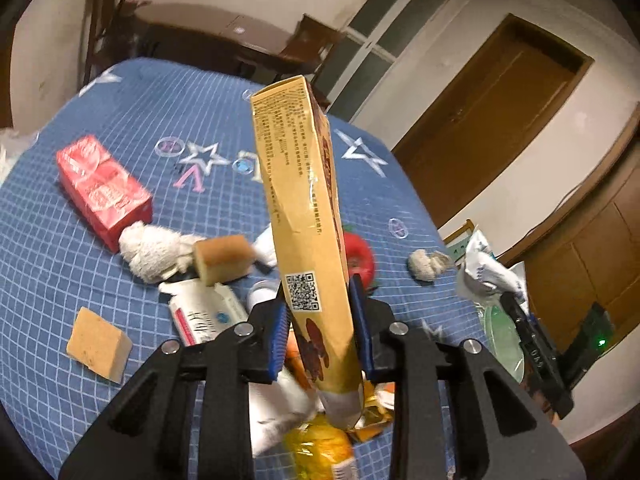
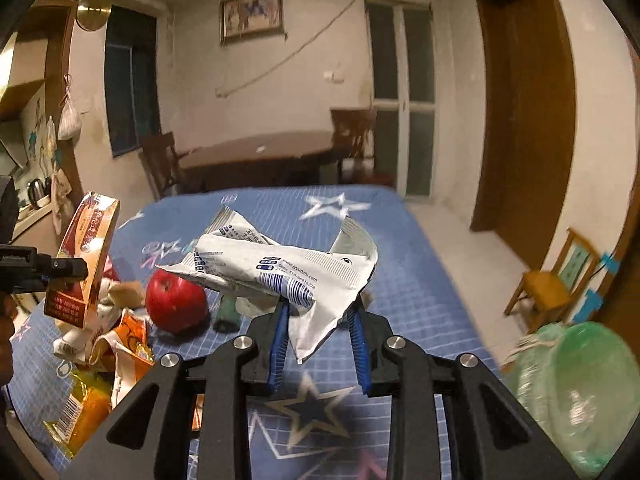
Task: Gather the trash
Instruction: 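Carry the yellow box and toothpaste tube with both tools over the green bin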
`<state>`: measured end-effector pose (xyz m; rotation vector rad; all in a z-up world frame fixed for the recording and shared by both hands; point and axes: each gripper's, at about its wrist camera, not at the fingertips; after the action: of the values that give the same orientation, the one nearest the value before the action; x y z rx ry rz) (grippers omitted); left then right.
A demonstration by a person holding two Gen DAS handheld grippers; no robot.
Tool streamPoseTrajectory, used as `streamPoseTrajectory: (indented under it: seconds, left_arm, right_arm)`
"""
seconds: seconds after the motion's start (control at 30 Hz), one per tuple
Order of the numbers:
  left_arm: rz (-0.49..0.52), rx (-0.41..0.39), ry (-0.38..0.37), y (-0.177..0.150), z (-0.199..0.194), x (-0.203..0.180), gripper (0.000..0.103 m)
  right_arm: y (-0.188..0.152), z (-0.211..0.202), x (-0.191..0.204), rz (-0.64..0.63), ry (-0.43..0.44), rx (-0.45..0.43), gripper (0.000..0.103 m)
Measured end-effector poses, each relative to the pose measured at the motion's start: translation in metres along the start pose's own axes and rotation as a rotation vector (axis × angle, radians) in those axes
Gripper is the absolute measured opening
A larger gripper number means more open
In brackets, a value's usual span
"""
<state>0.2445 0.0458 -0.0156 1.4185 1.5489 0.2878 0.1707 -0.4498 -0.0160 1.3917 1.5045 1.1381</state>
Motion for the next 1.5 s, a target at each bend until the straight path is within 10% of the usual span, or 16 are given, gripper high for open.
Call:
streamPoseTrajectory:
  seconds: [1.07,1.5]
  left_arm:
    - [0.343,0.084,-0.364,-0.063,0.068,-0.271,0.026]
    - [0.459,0.198,-0.472,-0.112,0.123,-0.383,0.026]
  right_arm:
    - [0.053,-0.201,-0.209,0.030,-0.415,-0.104,0.029]
    - [0.027,-0.242,-0.338,0.060,-0.577,0.060,0.029]
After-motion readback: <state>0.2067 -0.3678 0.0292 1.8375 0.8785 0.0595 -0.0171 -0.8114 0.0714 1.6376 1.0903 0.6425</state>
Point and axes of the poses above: each gripper's, at about its wrist camera, not at the fingertips, and z roughly the way its jaws point, x to its left, y to its top, and after that the axes turned 12 degrees about -x, right-handed
